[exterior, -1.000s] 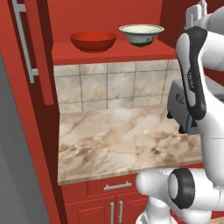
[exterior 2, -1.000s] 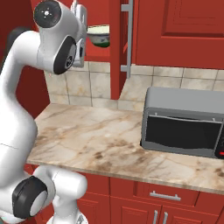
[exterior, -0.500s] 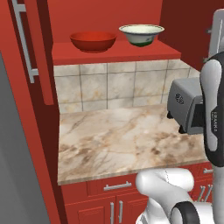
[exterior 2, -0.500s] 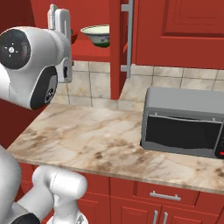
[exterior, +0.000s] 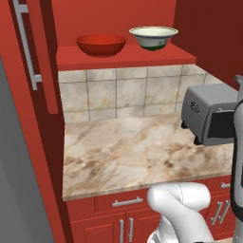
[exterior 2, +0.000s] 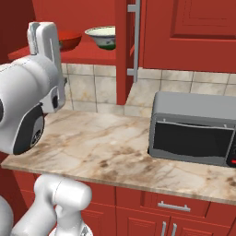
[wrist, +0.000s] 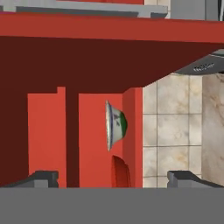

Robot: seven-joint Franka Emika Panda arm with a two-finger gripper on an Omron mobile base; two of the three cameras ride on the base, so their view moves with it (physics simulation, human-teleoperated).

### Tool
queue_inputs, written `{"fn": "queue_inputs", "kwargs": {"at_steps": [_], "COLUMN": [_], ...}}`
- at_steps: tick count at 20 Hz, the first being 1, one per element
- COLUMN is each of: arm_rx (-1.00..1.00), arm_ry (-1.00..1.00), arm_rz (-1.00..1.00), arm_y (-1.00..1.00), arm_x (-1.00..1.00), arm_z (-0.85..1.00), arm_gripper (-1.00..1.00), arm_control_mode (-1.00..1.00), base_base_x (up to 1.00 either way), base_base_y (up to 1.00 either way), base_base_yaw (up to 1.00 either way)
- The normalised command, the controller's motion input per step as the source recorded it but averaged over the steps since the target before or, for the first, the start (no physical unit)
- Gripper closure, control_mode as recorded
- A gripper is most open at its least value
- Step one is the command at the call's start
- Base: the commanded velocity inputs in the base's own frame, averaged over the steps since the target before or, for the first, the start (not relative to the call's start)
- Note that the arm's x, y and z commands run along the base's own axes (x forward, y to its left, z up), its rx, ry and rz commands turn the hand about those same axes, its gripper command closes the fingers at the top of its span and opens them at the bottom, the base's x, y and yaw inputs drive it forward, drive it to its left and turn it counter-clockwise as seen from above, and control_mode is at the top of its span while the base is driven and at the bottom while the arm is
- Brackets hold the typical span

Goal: Open the cabinet. Pick the bowls from the counter and place them in the cabinet. Then close the cabinet.

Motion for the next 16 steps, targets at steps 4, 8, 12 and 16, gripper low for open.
{"fn": "queue_inputs", "kwargs": {"at_steps": [4,8,12,16], "arm_rx": [0.00,0.00,0.02,0.08], "arm_ry": [-0.04,-0.04,0.00,0.00], "arm_rz": [0.00,0.00,0.00,0.00], "arm_y": [0.00,0.00,-0.16,-0.45], "arm_x": [-0.40,-0.22,-0.07,-0.01], "arm_z": [0.00,0.00,0.00,0.00], "arm_gripper": [-1.00,-1.00,-1.00,-1.00], "arm_control_mode": [-1.00,-1.00,-1.00,-1.00], "base_base_x": [0.00,0.00,0.00,0.00], "base_base_y": [0.00,0.00,0.00,0.00], "base_base_yaw": [0.00,0.00,0.00,0.00]}}
